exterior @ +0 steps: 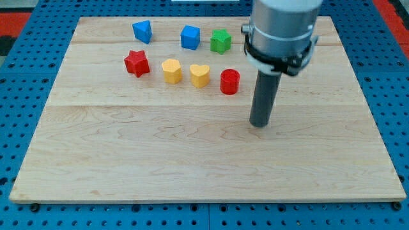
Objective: Point at the green circle
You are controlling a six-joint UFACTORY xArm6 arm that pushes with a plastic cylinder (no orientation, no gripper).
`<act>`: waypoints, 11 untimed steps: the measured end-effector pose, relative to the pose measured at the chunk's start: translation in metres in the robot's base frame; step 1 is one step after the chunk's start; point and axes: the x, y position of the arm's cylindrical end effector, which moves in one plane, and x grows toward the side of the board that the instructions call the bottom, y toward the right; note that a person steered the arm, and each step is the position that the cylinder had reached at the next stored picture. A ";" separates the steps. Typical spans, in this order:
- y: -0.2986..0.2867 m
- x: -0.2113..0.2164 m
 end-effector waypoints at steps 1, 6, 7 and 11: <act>0.003 0.055; 0.128 -0.070; 0.148 -0.137; 0.025 -0.228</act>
